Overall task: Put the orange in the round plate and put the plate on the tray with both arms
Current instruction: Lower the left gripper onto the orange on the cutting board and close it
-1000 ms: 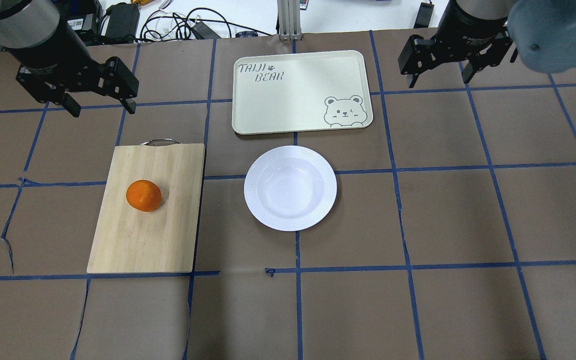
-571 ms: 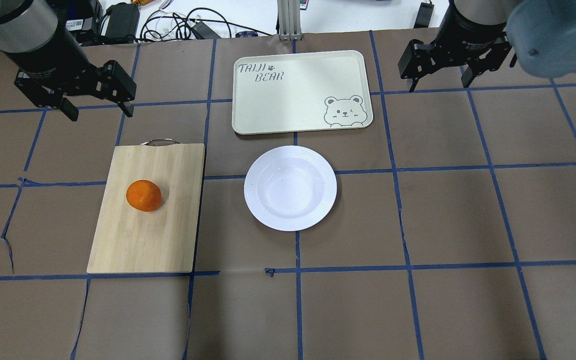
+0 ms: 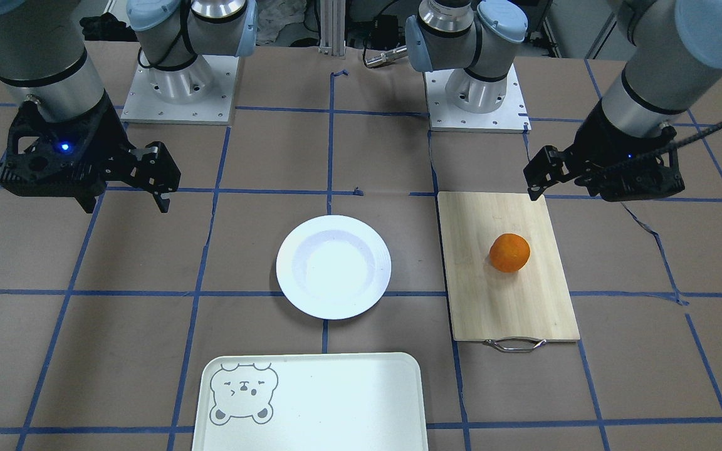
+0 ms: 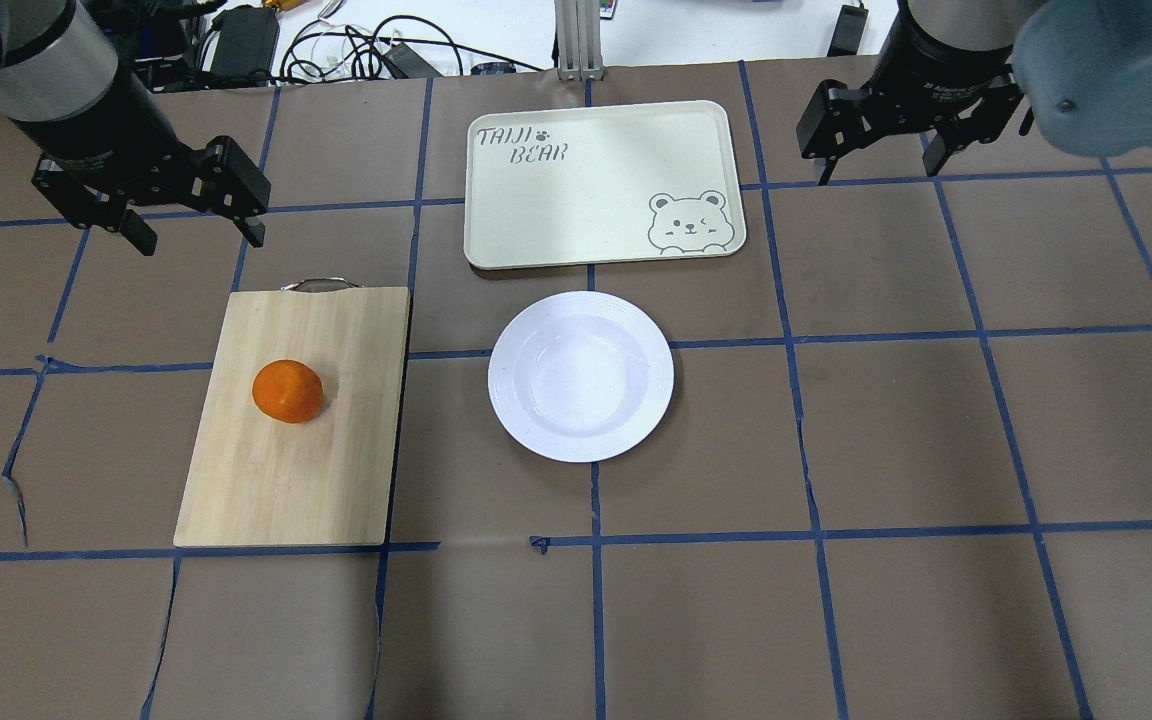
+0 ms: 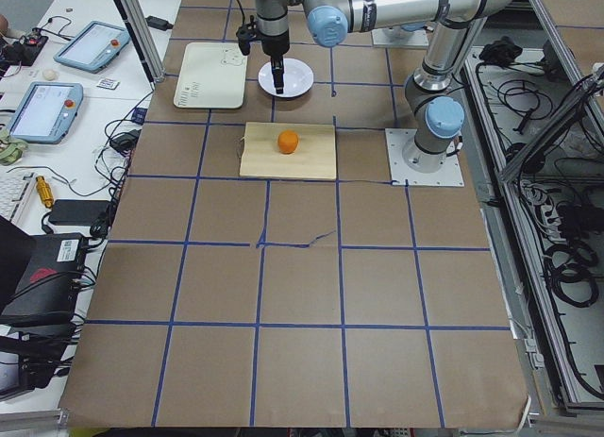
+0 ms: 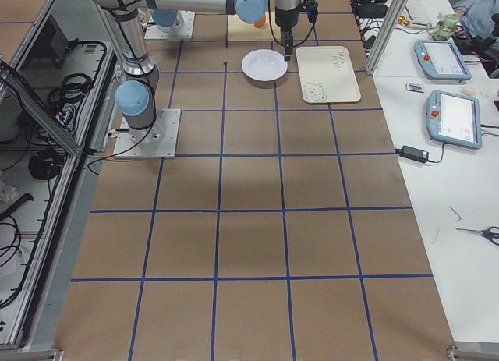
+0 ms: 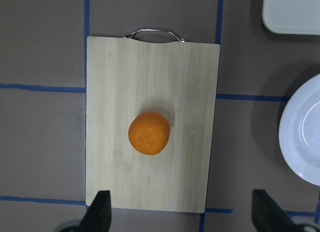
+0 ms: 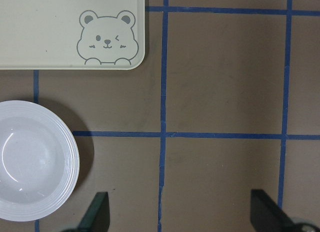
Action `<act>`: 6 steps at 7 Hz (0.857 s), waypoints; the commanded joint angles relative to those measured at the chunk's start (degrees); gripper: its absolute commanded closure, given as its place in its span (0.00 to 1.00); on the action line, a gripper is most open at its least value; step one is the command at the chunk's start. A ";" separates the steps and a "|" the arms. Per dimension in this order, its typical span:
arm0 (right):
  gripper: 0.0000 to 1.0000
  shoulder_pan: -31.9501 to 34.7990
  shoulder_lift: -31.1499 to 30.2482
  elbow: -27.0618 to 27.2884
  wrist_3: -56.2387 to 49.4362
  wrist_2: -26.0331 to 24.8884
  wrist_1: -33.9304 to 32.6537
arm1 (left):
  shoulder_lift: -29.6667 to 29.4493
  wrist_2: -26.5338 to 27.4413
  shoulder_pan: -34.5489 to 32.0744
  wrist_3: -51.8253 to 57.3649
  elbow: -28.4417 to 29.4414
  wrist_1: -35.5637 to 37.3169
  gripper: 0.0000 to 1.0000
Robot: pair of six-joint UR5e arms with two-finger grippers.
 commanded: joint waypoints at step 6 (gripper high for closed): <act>0.00 -0.11 -0.03 0.73 0.22 0.02 0.00 | -6.84 -2.13 5.93 -3.00 -17.24 18.44 0.00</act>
